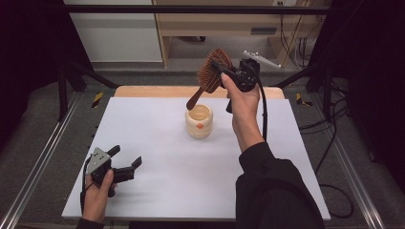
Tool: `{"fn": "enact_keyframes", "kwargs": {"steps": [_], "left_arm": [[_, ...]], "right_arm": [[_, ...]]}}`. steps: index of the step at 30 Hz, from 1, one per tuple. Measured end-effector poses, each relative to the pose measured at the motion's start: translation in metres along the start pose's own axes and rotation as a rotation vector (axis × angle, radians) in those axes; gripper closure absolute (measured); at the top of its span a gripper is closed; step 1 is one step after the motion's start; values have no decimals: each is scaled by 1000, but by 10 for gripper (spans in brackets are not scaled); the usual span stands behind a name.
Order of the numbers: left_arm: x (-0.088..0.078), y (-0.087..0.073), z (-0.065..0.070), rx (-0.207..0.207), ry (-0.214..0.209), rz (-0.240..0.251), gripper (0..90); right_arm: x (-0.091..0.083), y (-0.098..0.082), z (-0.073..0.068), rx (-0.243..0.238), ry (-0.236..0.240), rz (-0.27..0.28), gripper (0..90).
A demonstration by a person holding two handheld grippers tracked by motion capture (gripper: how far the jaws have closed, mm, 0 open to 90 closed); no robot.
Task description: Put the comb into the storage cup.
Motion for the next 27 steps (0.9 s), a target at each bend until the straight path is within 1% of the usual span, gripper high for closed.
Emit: {"fn": "enact_keyframes", "kwargs": {"steps": [11, 15, 19, 27], "left_arm": [[-1, 0, -2, -6, 8, 7, 23], [-2, 0, -2, -10, 10, 9, 22], [-2, 0, -2, -11, 9, 9, 22], [-1, 0, -2, -10, 7, 10, 22]], "right_arm": [[8, 1, 4, -11, -23, 15, 525], [9, 1, 7, -4, -30, 16, 525], [9, 1, 9, -11, -38, 17, 524], [9, 2, 10, -16, -38, 15, 524]]}}
Point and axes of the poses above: each handheld gripper's, and its own axes: x roughly forward along the jaws, y roughly out of its top, z roughly to its right, the point moved 1 cm from there along x, roughly forward along the jaws, and after that the axes turned 12 degrees about -y, right-handed, at the moved point
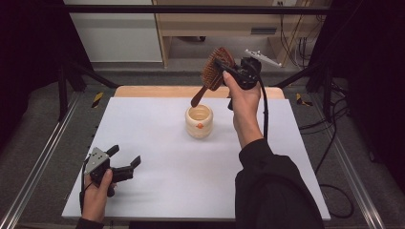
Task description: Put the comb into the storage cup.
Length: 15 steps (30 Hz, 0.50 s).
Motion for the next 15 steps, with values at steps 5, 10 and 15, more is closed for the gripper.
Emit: {"fn": "enact_keyframes", "kwargs": {"steps": [5, 10, 15], "left_arm": [[0, 0, 0, -1, 0, -1, 22], [0, 0, 0, 1, -1, -1, 22], [0, 0, 0, 0, 0, -2, 22]], "right_arm": [[0, 0, 0, 0, 2, 0, 524], [1, -1, 1, -5, -1, -3, 524], [1, -1, 2, -9, -2, -6, 524]]}}
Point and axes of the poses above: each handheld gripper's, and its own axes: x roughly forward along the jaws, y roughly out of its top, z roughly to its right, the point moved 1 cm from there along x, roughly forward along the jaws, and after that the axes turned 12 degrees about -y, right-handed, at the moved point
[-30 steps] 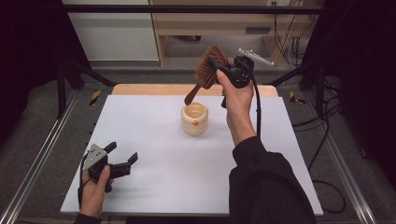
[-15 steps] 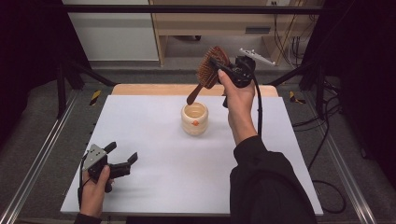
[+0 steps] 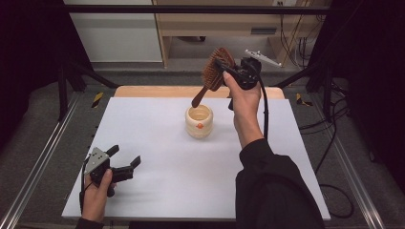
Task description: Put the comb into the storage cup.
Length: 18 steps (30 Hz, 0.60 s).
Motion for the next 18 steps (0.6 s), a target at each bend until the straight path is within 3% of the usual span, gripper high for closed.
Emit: {"fn": "enact_keyframes", "kwargs": {"steps": [18], "left_arm": [[0, 0, 0, 1, -1, 1, 22]], "right_arm": [[1, -2, 0, -21, -5, -11, 524]]}}
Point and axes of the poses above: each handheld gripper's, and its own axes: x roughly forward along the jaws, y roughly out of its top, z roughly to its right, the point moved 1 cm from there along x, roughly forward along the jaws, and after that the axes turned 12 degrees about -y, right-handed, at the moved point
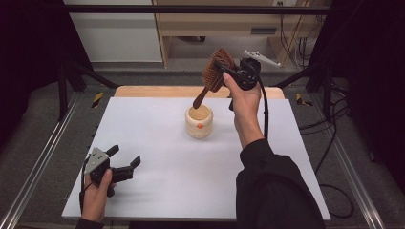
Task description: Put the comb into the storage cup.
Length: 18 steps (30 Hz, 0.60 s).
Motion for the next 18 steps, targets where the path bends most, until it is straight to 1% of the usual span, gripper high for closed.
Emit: {"fn": "enact_keyframes", "kwargs": {"steps": [18], "left_arm": [[0, 0, 0, 0, -1, 0, 22]], "right_arm": [[2, -3, 1, -21, -8, -11, 523]]}}
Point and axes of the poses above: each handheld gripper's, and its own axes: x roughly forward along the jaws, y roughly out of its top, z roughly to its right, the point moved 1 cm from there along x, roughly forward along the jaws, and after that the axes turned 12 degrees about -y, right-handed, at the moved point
